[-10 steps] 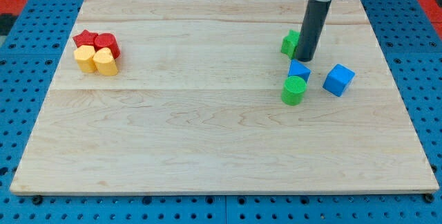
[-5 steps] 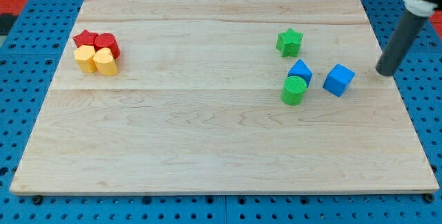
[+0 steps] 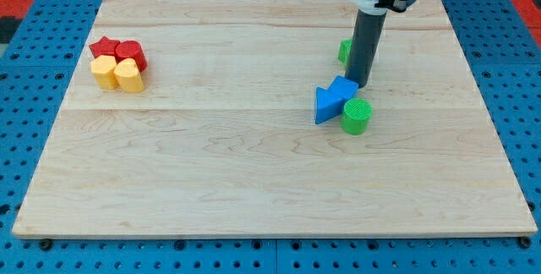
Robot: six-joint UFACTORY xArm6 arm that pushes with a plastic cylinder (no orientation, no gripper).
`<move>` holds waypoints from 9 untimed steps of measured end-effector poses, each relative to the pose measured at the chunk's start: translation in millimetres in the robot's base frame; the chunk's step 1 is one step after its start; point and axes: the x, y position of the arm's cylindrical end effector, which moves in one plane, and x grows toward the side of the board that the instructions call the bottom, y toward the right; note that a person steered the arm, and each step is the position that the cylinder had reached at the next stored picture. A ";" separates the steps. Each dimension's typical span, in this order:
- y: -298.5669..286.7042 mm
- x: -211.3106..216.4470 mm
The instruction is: Push the blue triangle along with the blue cube towards left
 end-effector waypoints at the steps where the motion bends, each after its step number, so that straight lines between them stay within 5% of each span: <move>1: 15.0 2.9; 4: -49.6 78.3; 7: -8.2 47.8; 9: -52.8 41.2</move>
